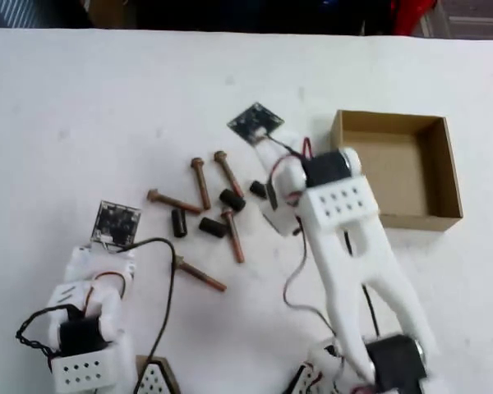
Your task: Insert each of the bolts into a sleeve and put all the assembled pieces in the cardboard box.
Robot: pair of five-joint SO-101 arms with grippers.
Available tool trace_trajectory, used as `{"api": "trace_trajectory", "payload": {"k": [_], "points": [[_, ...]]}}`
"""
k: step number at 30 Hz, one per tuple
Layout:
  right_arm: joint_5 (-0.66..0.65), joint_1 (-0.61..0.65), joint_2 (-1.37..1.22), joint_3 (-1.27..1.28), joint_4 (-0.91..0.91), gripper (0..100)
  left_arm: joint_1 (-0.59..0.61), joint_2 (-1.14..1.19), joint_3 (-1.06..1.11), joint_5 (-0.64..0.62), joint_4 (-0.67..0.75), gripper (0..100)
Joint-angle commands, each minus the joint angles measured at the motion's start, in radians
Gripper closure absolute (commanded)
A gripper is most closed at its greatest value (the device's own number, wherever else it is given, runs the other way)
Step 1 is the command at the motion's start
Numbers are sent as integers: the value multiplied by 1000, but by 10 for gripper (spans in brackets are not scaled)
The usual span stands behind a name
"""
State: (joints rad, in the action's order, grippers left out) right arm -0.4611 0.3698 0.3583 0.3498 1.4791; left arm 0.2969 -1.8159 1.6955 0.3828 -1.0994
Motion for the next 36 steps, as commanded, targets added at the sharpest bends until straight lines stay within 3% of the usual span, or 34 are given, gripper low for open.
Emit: {"api": "trace_trajectory", "payload": {"k": [1,18,25,36], "points": [[-12,-8,186,77,-19,981,8,-8,-2,9,15,976],[-11,-18,750,647,-219,981,1,-8,-3,-20,0,976],[-11,-101,812,675,-226,981,-22,-8,-3,-269,5,976],[-11,-131,820,855,-418,981,-25,-8,-3,-221,-86,976]]}}
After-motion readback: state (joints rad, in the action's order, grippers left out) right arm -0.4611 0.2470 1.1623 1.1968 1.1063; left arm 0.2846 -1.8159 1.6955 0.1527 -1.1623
